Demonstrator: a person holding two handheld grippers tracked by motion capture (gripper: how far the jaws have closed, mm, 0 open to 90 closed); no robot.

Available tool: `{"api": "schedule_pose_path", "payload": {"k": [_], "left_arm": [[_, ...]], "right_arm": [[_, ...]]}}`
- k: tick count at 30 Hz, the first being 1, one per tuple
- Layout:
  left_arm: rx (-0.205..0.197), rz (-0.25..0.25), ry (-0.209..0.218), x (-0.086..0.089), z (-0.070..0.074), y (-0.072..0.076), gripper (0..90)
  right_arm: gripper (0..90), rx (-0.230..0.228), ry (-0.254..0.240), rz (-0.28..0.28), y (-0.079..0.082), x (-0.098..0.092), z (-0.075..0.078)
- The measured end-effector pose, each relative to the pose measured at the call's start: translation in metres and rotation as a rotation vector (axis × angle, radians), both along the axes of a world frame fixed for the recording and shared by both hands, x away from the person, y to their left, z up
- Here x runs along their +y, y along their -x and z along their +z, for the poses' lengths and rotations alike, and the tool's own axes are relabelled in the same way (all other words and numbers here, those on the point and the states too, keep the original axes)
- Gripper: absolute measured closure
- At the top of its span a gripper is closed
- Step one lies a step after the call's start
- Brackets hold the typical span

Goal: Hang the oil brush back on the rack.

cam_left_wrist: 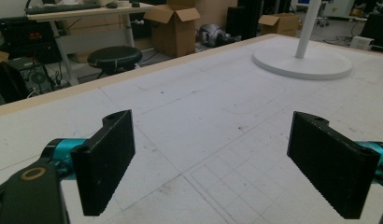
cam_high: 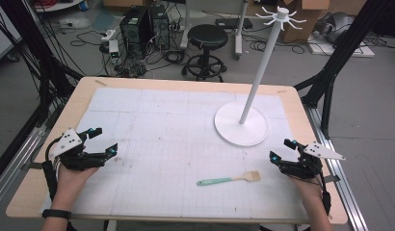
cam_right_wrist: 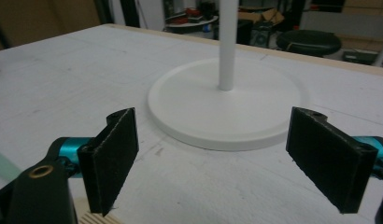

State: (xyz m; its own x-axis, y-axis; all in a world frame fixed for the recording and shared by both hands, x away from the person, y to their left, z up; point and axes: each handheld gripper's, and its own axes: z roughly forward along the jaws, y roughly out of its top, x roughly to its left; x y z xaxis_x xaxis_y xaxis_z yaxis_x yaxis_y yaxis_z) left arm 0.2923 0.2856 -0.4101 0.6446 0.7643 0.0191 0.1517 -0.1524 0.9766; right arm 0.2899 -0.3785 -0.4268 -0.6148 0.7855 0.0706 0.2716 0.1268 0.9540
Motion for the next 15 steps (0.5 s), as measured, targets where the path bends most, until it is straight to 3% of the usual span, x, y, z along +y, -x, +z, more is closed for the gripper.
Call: {"api": "schedule_pose_path", "payload": {"k": [2,4,11,13,15], "left_arm": [[0.0,0.0,0.001,0.0,0.0,0.0,15.8],[0.0,-0.003,0.002,0.0,0.0,0.001,15.8],[-0.001,-0.009,0.009,-0.001,0.001,0.0,15.8],[-0.003,-0.012,0.006,-0.001,0.001,0.0,15.8],[-0.002,-0.014,0.004,-0.002,0.001,0.0,15.8]], "right_arm": [[16.3,-0.002,0.002,0.023,0.0,0.001,0.001],[16.3,-0.012,0.011,0.109,-0.001,0.009,0.006],[16.3,0.004,0.04,0.216,-0.004,0.029,0.012],[16.4,0.005,0.041,0.221,-0.005,0.031,0.012],[16.4,0.007,0.059,0.275,-0.007,0.043,0.017]]}}
